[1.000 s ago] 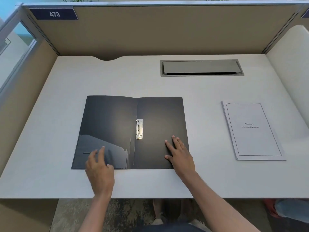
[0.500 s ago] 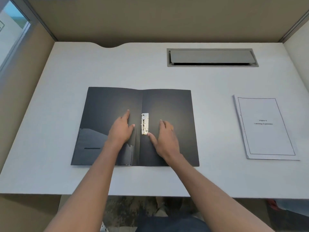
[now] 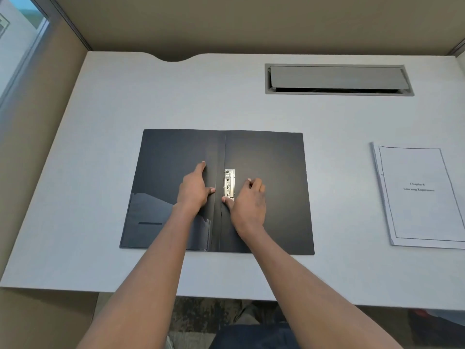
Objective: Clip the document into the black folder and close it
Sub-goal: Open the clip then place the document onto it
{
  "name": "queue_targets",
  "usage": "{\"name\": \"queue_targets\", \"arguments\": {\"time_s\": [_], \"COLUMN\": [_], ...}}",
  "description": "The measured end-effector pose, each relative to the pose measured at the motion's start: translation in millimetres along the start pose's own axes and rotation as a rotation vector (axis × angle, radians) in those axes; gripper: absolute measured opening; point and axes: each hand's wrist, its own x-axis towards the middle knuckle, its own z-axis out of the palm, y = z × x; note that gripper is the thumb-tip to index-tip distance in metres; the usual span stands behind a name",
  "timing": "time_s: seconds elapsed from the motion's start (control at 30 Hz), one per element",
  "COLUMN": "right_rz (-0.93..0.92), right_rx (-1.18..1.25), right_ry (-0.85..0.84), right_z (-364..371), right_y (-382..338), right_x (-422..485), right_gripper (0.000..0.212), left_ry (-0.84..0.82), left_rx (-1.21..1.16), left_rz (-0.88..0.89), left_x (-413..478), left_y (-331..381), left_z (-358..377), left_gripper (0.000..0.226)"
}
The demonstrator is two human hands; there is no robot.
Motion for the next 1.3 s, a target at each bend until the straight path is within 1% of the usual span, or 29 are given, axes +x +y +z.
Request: {"name": "queue_targets", "arguments": {"time_s": [0.2, 0.37, 0.57, 0.67, 0.77, 0.8, 0.87, 0.93, 0.97, 1.17, 1.23, 1.3], "right_rz": [0.000, -0.005, -0.008, 0.000, -0.051, -0.089, -0.181, -0.255, -0.277, -0.346, -0.354, -0.379], "right_rx": [-0.055, -0.055, -0.010, 0.054, 0.120, 0.143, 0.184, 0.211, 0.243, 0.438, 0.455, 0.420], "right_ry": [0.033, 0.039, -0.014, -0.044, -0.017, 0.005, 0.034, 0.039, 0.035, 0.019, 0.000, -0.038], "right_z": [5, 5, -4, -11, -18, -20, -24, -27, -29, -34, -31, -30], "right_y": [-1, -3, -2, -3, -6, -9, -13, -18, -20, -26, -26, -25], "right_x": [0, 0, 2, 1, -6, -8, -8, -4, -2, 35, 52, 67], "right_gripper": [0.093, 0.091, 0.085, 0.074, 0.065, 0.059, 0.039, 0.019, 0.013, 0.012, 0.016, 0.024], "left_ry": [0.012, 0.024, 0.037, 0.031, 0.036, 0.039, 0.043, 0.041, 0.038, 0.039, 0.040, 0.046], "left_rx": [-0.051, -0.034, -0.036, -0.037, -0.033, -0.033, -0.039, -0.034, -0.029, -0.004, -0.013, -0.019], "left_rz": [-0.006, -0.005, 0.011, 0.007, 0.005, 0.009, 0.011, 0.013, 0.014, 0.005, -0.001, -0.004], "left_x": [2, 3, 2, 2, 2, 2, 2, 2, 2, 3, 4, 4], "left_y": [-3, -4, -5, -3, -3, -3, -4, -4, -5, -5, -5, -4], "left_z": [2, 4, 4, 4, 5, 5, 5, 6, 6, 6, 7, 7], "left_gripper": [0.085, 0.085, 0.084, 0.082, 0.082, 0.082, 0.081, 0.082, 0.082, 0.084, 0.084, 0.084]}}
